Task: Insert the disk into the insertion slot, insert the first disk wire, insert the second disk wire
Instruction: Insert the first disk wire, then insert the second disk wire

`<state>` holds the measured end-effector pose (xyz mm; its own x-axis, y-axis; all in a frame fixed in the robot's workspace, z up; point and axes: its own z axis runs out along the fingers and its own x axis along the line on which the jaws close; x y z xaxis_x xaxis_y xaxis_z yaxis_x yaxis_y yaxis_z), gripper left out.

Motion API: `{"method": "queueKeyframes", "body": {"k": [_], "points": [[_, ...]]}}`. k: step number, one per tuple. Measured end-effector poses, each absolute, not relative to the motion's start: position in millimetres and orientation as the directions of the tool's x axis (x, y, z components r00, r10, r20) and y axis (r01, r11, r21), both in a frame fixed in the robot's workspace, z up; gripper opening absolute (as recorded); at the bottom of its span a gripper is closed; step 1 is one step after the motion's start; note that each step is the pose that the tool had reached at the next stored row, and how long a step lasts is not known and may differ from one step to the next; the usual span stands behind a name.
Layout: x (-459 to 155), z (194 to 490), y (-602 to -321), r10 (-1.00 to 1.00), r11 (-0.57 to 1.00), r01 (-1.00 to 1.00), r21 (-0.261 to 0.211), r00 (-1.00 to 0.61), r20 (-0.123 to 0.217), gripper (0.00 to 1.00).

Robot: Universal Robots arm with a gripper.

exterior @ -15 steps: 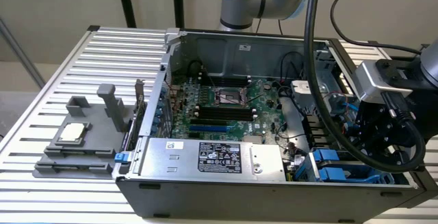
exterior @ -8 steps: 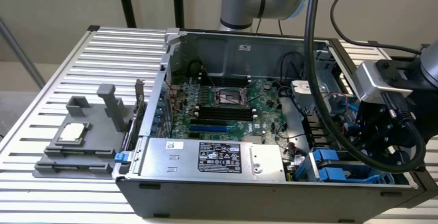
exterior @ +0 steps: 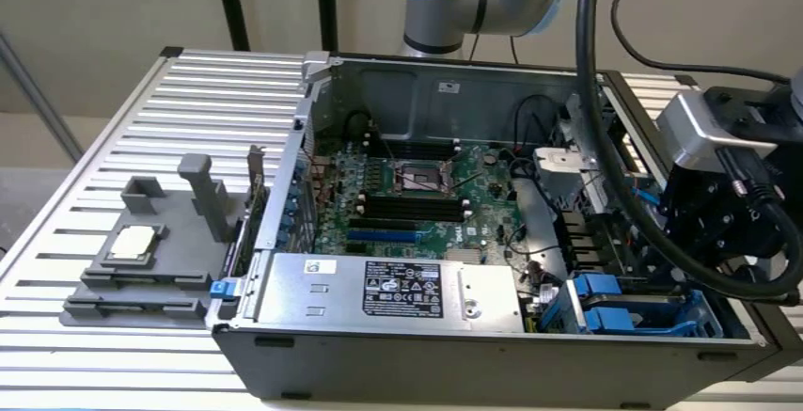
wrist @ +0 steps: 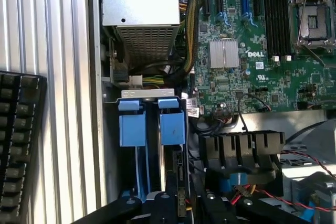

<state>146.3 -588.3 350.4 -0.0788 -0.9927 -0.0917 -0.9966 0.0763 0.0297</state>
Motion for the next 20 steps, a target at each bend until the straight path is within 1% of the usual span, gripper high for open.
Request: {"method": "queueKeyframes", "body": {"k": [4, 20], "points": [[137.3, 351.3, -588.6, -0.993, 0.076, -0.997, 0.030, -0.079, -0.092, 0.25], [137.5, 351.9, -588.6, -0.993, 0.076, -0.997, 0.030, -0.079, -0.092, 0.25]]}}
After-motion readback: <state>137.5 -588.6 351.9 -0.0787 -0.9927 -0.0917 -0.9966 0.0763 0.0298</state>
